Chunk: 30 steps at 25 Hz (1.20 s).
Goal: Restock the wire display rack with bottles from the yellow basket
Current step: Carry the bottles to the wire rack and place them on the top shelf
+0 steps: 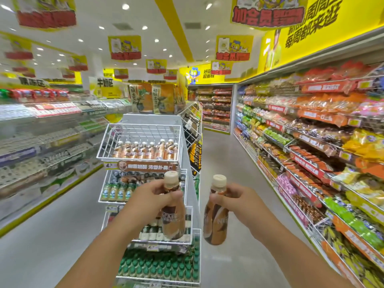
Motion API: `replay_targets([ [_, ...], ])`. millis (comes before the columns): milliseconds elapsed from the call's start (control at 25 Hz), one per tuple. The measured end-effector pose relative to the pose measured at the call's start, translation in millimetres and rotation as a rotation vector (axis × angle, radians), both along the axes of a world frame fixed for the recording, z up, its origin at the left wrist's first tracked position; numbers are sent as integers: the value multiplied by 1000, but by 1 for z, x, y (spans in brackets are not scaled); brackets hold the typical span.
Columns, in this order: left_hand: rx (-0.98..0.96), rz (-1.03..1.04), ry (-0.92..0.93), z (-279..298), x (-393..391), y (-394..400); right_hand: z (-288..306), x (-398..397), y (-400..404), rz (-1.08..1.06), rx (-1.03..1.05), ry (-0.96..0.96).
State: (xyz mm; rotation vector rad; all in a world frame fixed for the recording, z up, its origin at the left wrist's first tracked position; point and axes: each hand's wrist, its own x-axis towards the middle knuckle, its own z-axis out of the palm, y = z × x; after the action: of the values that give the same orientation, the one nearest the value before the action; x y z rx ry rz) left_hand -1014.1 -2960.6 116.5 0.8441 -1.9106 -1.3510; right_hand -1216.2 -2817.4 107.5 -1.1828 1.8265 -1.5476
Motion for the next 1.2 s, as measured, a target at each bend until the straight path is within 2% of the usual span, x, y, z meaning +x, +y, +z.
replay_targets([
  [240, -25, 36, -21, 23, 74, -131, 20, 63, -141, 76, -8, 31],
  [440, -34, 47, -25, 32, 81, -222, 25, 74, -234, 108, -11, 19],
  [840, 14, 116, -1, 12, -4, -403, 6, -12, -436, 140, 13, 40],
  [1200, 16, 122, -46, 18, -89, -572, 19, -89, -608, 111, 41, 16],
])
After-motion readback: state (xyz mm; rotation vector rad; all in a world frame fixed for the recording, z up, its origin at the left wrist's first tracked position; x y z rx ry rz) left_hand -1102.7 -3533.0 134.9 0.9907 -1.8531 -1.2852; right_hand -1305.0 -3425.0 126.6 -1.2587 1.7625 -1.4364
